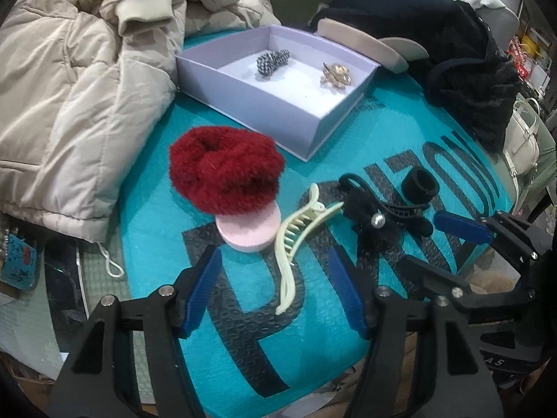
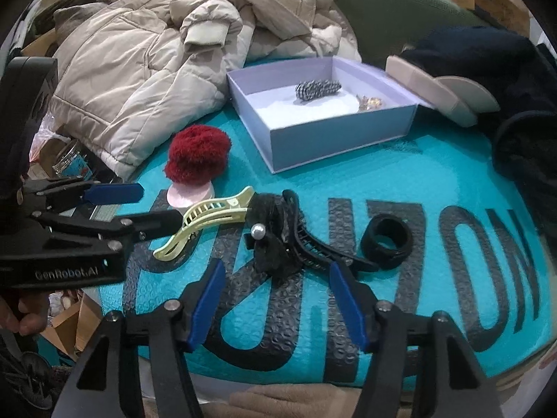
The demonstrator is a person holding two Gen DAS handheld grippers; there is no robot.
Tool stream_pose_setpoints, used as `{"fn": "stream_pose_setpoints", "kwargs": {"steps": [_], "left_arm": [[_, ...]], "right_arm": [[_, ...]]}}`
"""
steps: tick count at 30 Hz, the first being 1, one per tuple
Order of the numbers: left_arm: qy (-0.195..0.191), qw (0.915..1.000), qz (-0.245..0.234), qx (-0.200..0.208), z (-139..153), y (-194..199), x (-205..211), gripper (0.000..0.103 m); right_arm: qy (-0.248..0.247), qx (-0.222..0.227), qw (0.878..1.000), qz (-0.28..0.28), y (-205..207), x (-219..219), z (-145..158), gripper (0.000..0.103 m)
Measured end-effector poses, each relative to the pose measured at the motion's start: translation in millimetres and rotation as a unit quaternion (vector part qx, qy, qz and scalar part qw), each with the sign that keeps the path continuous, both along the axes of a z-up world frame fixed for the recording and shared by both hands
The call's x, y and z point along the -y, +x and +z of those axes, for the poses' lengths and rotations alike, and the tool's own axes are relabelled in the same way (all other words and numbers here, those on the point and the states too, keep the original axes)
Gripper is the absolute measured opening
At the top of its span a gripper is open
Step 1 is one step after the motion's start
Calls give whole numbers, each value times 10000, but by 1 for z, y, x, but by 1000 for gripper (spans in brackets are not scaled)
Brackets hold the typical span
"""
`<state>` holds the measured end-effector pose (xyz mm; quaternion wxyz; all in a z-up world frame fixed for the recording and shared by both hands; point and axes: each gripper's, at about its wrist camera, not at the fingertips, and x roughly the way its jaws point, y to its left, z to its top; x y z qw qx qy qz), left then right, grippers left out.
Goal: Organize objects
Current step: 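Grasp the cream claw clip with the left tool while the right tool grasps the black pearl bow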
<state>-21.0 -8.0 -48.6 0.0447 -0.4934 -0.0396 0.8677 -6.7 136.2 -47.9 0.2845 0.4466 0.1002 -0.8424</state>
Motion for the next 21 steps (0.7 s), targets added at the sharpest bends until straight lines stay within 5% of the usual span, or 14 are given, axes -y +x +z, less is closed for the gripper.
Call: {"fn": "stream_pose_setpoints", "kwargs": {"steps": [12, 16, 21], "left_arm": [[126, 9996, -13, 234, -29, -10, -2, 47], [108, 9994, -92, 329, -37, -14, -5, 22], [18, 9994, -158, 303, -39, -14, -10, 12]], "right_arm": [[134, 375, 9990, 181, -15, 14, -23, 38], [177, 424, 9988, 180, -19, 19, -27, 14], [196, 411, 9987, 225, -14, 19, -27, 9]]}}
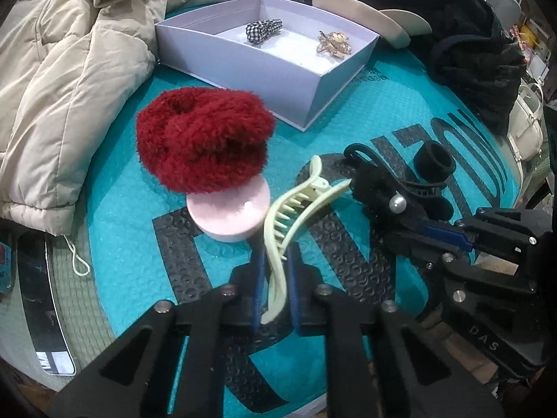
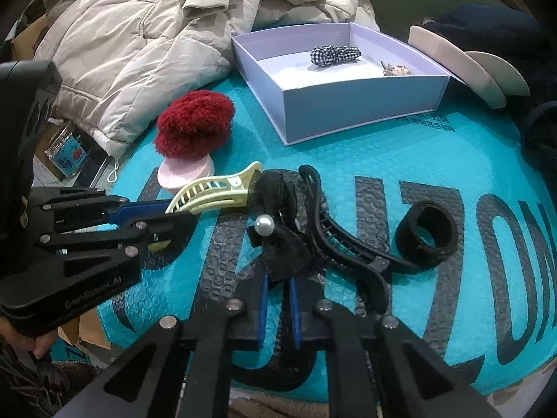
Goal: Organize objects
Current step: 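Grasp the cream claw clip with the left tool while the right tool grasps the black pearl bow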
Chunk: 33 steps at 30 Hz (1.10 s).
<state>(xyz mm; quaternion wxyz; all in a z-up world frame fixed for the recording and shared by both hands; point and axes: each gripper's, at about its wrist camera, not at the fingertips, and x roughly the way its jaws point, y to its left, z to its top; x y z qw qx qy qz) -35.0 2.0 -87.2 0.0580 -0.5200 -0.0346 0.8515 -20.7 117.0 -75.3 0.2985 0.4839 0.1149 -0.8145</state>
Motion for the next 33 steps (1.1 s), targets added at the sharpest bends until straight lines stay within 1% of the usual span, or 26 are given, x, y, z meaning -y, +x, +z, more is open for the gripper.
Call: {"fn": "stream_pose_setpoints", "kwargs": {"steps": [5, 10, 14, 18, 20, 22, 23, 24, 26, 28, 29, 33], "left_arm": [[-61, 10000, 7, 66, 2, 7, 0, 11], [-214, 9997, 19, 146, 5, 26, 4, 11], [-207, 9996, -11, 202, 7, 42, 8, 11], [-52, 9998, -67, 174, 8, 50, 11, 12], [101, 9998, -65, 165, 7, 51, 14, 14], [196, 9997, -44, 169, 8, 50, 16, 22], [217, 9996, -33, 154, 8, 50, 17, 24], [225, 9997, -23, 131, 10, 50, 18, 28], [250, 9997, -57, 54, 12, 49, 19, 35], [257, 9996, -114, 6, 13, 48, 18, 46], [254, 9996, -141, -6, 14, 45, 17, 48], [107, 9997, -200, -40, 14, 39, 13, 48]], "right_arm": [[-43, 55, 10000, -3, 7, -4, 1, 8], [-86, 105, 9999, 44, 20, -5, 2, 8], [-155, 152, 9996, 179, 32, -2, 3, 9], [-244, 104, 9992, 309, 39, 1, 9, 11], [-198, 14, 9993, 304, 41, 0, 12, 20], [-144, -57, 9996, 250, 41, -2, 15, 36], [-142, -69, 9996, 219, 40, -3, 16, 38], [-157, -82, 9997, 185, 39, -4, 17, 41], [-169, -105, 9996, 187, 38, -6, 18, 42], [-135, -134, 9996, 215, 37, -5, 17, 42], [-112, -142, 9995, 243, 36, -4, 15, 42], [-41, -155, 9990, 414, 32, 2, 12, 42]]}}
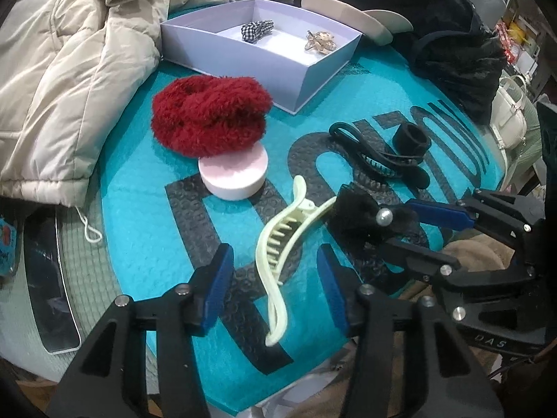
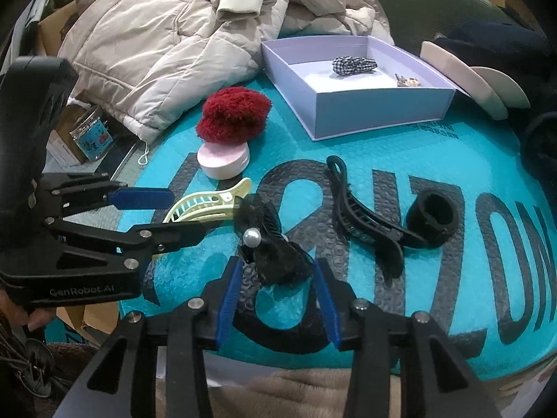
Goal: Organize objects
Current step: 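Grasp the cream claw clip with the left tool while the right tool grasps the black pearl bow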
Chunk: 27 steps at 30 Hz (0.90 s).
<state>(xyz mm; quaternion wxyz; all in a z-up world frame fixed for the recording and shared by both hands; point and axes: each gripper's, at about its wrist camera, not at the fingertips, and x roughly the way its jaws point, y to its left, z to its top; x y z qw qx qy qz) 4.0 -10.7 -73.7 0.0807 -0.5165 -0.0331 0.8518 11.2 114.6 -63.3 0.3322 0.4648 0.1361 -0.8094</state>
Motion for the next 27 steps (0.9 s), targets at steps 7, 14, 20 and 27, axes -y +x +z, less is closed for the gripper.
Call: {"fn": "stream_pose_setpoints", "kwargs": {"steps": [7, 14, 20, 27], "left_arm": [[-186, 9997, -157, -35, -4, -10, -2, 48], [-238, 9992, -312, -2, -11, -16, -5, 48], [-436, 9984, -314, -151, -15, -16, -9, 34], [-432, 9986, -251, -148, -14, -18, -8, 22]], "right_arm": [[291, -300, 9980, 467, -2, 17, 1, 46], [520, -405, 9944, 830, -7, 31, -5, 48], [572, -123, 9940, 921, -12, 36, -15, 45], [500, -34, 9961, 729, -14, 30, -16, 14]]}}
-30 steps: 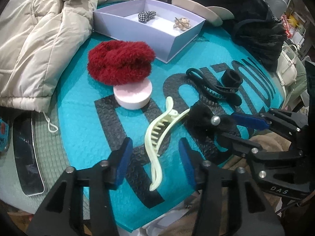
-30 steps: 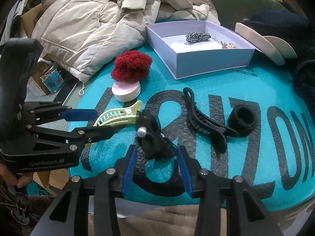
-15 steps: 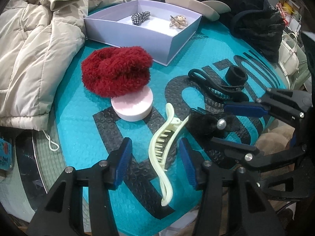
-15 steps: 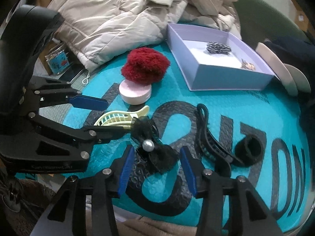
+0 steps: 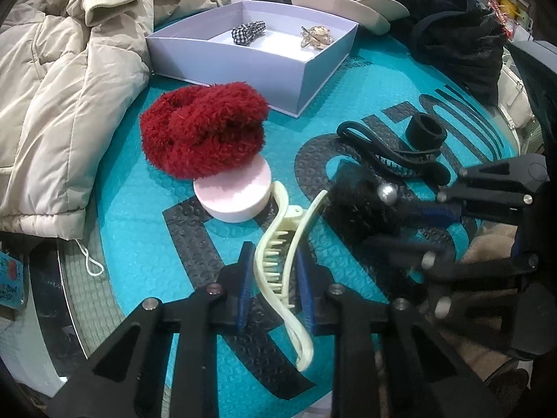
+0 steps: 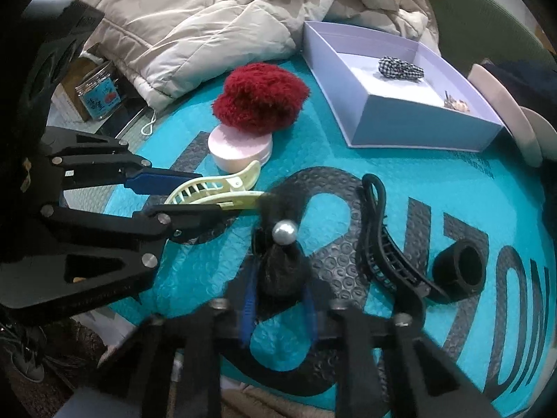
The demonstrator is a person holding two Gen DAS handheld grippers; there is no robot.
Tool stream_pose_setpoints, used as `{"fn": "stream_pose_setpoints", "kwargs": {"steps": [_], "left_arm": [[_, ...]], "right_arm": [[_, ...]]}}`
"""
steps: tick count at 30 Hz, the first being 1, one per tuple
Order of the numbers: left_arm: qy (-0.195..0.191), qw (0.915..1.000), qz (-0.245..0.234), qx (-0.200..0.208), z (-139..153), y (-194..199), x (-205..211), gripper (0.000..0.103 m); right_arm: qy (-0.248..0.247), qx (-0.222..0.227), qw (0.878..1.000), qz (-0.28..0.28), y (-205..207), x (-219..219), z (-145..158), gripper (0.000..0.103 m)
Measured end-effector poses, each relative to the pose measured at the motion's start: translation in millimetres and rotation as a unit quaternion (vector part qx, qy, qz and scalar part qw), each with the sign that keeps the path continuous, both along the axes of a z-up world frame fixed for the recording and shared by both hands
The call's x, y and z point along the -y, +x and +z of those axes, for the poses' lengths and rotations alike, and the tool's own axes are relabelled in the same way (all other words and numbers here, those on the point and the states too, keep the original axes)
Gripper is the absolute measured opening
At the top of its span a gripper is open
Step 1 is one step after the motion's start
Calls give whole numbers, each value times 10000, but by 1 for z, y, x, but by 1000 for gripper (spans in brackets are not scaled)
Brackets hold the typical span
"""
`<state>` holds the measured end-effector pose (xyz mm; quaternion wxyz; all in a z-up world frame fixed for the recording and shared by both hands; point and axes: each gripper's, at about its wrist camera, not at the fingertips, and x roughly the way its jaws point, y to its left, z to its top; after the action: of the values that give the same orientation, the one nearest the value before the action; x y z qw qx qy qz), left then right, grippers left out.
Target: Organize objects
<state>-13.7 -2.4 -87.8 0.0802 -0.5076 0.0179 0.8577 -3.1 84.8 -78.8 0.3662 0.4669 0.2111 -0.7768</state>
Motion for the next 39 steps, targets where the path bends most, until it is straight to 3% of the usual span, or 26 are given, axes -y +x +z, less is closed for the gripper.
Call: {"fn": "stream_pose_setpoints", "kwargs": {"steps": [15, 29, 39], "left_arm": [[77, 9999, 42, 59, 16, 4, -5, 20], [98, 9993, 86, -347, 62, 10, -19, 20], [49, 9992, 43, -403, 79, -11, -35, 20]], "right_arm": [[-342, 38, 9991, -262, 4, -17, 12, 11], [-587, -331, 9969, -411, 5, -40, 52, 11], [-660, -423, 9957, -499, -13, -52, 60, 11]]}}
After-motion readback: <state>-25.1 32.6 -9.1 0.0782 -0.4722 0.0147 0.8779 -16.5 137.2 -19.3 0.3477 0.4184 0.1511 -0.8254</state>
